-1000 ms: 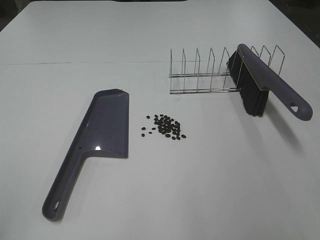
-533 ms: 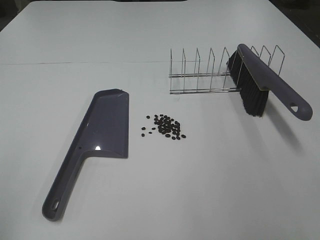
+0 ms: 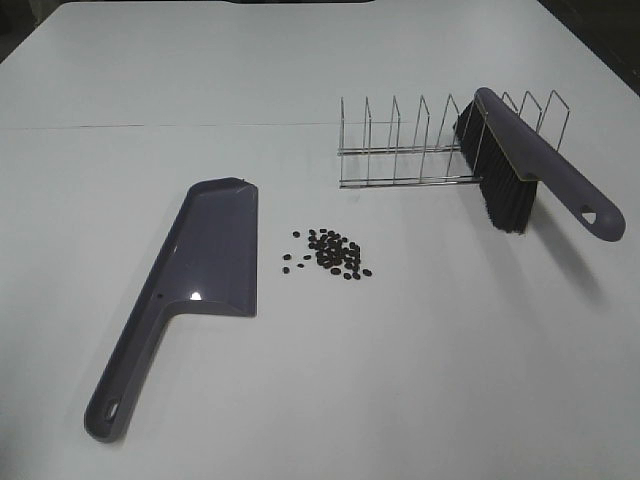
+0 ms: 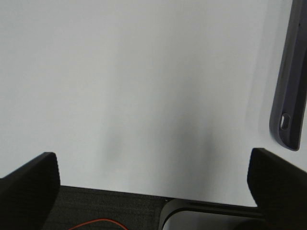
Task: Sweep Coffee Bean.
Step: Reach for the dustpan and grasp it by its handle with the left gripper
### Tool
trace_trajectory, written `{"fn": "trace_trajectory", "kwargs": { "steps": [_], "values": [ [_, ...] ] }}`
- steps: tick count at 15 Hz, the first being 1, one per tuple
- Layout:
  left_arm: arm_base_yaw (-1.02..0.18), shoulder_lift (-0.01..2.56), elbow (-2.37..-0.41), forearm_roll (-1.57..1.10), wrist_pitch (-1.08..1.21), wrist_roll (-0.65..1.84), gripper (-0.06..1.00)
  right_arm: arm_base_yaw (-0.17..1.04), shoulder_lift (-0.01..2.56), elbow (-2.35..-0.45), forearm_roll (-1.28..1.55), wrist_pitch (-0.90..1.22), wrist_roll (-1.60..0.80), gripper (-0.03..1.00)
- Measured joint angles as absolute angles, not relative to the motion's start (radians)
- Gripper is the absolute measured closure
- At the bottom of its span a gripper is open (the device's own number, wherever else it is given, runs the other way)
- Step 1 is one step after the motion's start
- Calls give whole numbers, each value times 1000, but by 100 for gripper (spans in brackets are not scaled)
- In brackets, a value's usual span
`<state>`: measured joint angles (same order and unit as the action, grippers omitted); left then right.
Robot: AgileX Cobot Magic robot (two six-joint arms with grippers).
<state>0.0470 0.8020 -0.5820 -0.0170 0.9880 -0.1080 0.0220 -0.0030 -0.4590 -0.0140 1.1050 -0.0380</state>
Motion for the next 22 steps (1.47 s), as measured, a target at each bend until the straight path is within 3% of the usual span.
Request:
{"fn": "trace_trajectory", "kwargs": {
  "steps": [5, 12, 22],
  "values": [
    [47, 1054, -594, -118, 890, -83, -3, 22, -3, -459, -14, 1105, -38, 23],
    [47, 1345, -785, -214, 871, -20, -3, 22, -3, -459, -17, 1105, -38, 23],
    [-253, 1726, -992, -228, 854, -120, -1, 22, -3, -459, -24, 1105, -38, 23]
  ]
}}
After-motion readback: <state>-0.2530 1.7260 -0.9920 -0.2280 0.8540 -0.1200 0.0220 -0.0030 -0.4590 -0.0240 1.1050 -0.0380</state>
